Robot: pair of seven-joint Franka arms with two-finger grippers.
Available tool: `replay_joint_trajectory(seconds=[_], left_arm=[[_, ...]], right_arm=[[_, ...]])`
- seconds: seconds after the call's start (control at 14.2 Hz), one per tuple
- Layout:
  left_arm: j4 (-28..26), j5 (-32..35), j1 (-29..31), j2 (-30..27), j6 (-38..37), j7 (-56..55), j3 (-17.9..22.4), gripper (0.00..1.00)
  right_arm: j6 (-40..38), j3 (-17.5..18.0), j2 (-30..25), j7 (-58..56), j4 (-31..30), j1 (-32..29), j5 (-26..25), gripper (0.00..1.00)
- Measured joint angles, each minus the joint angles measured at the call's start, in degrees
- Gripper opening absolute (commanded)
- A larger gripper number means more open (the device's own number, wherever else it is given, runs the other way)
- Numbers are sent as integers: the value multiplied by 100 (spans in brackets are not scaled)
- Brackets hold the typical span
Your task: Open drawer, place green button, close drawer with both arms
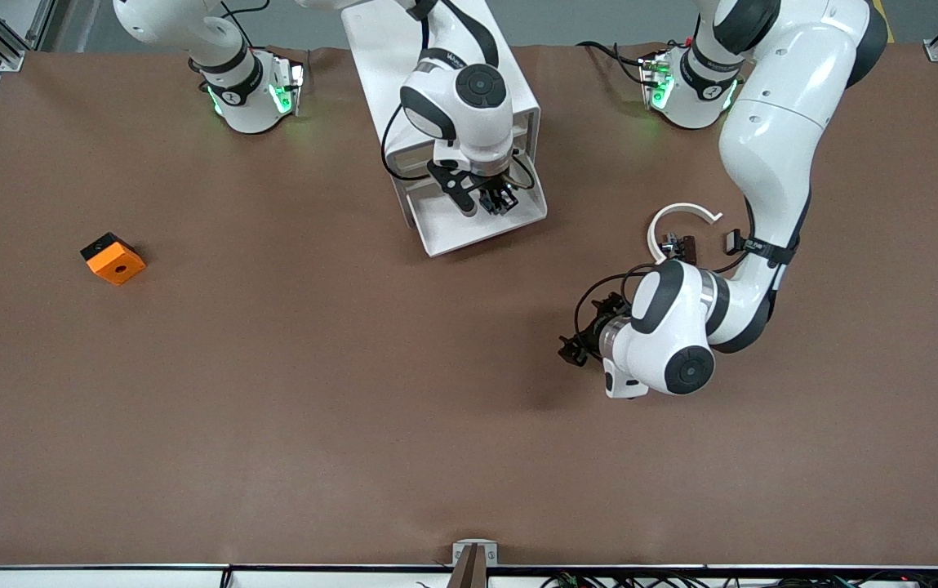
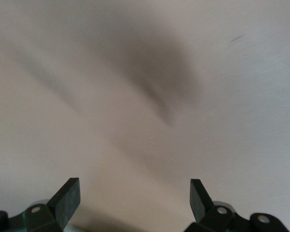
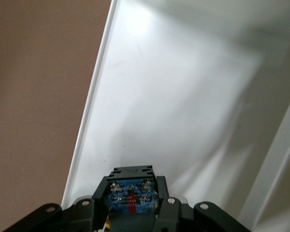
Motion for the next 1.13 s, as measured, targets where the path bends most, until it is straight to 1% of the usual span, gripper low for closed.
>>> replay_joint_trajectory(seconds=[0.21,0.35,0.56,0.63,0.7,0.77,0.85,0.92,1.13], left_arm=[[3,132,-42,-78,703,507,-1,100],[3,138,-54,-128,1083,645,-1,100],[-3,229,-90,-140,1318,697,-1,100],[-11,433,-109,-140,1327,700,-1,100],[-18,665,-125,-139,1332,700,-1,100],[-23,851,-130,-139,1334,700,-2,100],[-25,984,-129,-139,1336,700,-1,100],[-27,1081,-129,-138,1340,700,0,100],[-33,1148,-128,-137,1375,719,2,100]], right_arm=[[-18,-2,4,-2,0,12,-21,0],[-42,-2,7,-2,1,29,-98,0],[-67,-2,21,-2,21,45,-112,0],[-78,-2,33,-2,36,48,-112,16],[-91,-2,45,-2,54,52,-113,53],[-102,-2,56,-2,70,53,-114,76],[-113,-2,74,-2,95,54,-114,90],[-118,-2,99,-1,133,56,-114,100],[26,-22,302,-28,287,57,-163,100]])
